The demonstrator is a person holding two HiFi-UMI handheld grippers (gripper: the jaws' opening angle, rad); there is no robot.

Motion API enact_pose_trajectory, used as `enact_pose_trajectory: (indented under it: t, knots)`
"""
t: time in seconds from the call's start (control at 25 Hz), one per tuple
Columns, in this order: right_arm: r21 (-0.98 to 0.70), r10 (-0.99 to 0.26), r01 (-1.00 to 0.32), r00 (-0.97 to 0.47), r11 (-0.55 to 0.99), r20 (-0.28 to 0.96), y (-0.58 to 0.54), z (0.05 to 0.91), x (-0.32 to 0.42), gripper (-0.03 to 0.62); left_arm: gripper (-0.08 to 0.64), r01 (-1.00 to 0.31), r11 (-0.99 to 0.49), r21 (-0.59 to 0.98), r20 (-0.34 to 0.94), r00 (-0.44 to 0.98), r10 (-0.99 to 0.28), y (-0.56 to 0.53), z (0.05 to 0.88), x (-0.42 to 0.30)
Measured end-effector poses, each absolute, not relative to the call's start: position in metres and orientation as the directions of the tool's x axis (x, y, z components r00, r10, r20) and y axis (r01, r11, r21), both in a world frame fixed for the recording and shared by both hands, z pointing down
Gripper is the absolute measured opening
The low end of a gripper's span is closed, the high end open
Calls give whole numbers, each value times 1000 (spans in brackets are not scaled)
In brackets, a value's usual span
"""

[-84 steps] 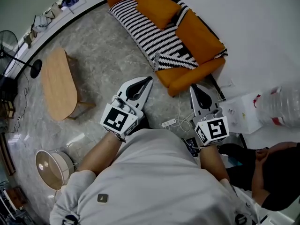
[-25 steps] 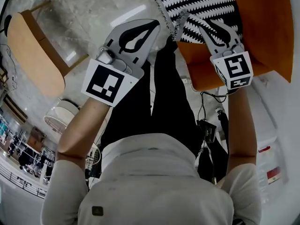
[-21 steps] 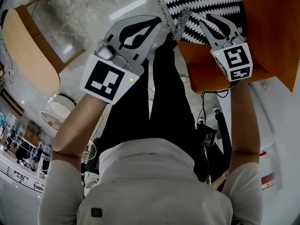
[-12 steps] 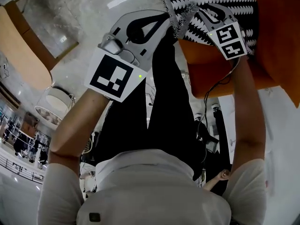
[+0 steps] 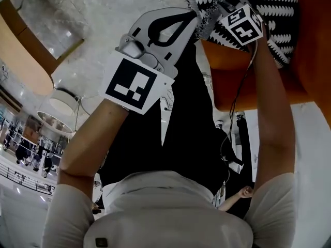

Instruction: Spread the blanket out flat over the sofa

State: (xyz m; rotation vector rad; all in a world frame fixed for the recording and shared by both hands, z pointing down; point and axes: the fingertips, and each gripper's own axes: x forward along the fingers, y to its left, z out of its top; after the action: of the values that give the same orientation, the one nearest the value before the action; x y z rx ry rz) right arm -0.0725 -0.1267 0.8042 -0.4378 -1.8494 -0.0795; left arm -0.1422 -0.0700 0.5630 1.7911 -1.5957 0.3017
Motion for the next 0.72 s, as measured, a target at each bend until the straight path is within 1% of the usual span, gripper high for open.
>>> enact_pose_trajectory:
  t: [0.16,0.2,0.24,0.28,0.32,0.48,0.72]
  knots:
    - [-146,232,339,-230,930,945,-125,816,-72,117,6,-934,38,354,615,202,-762,-65,571,-146]
    - [-140,226,337,-232,931,946,-125,816,-73,101,6,-934,41,355,618,202,-760,-64,573,-147]
    - [-136,222,336,-234,932,946,-125,816,-73,68,6,-934,41,354,620,202,-758,-63,573,-147]
    - [-132,219,336,-236,933,947,-123,815,-73,48,6,-935,41,354,621,202,-757,-62,573,-148]
    - [-128,215,337,-236,933,948,-121,813,-73,41,6,-935,39,352,622,202,-756,-61,572,-149]
    - [-117,203,319,-250,940,947,-111,798,-70,37,6,-937,23,348,621,212,-755,-58,565,-149]
    - [-88,160,244,-295,966,942,-81,745,-52,35,6,-933,-49,355,597,267,-757,-55,534,-138]
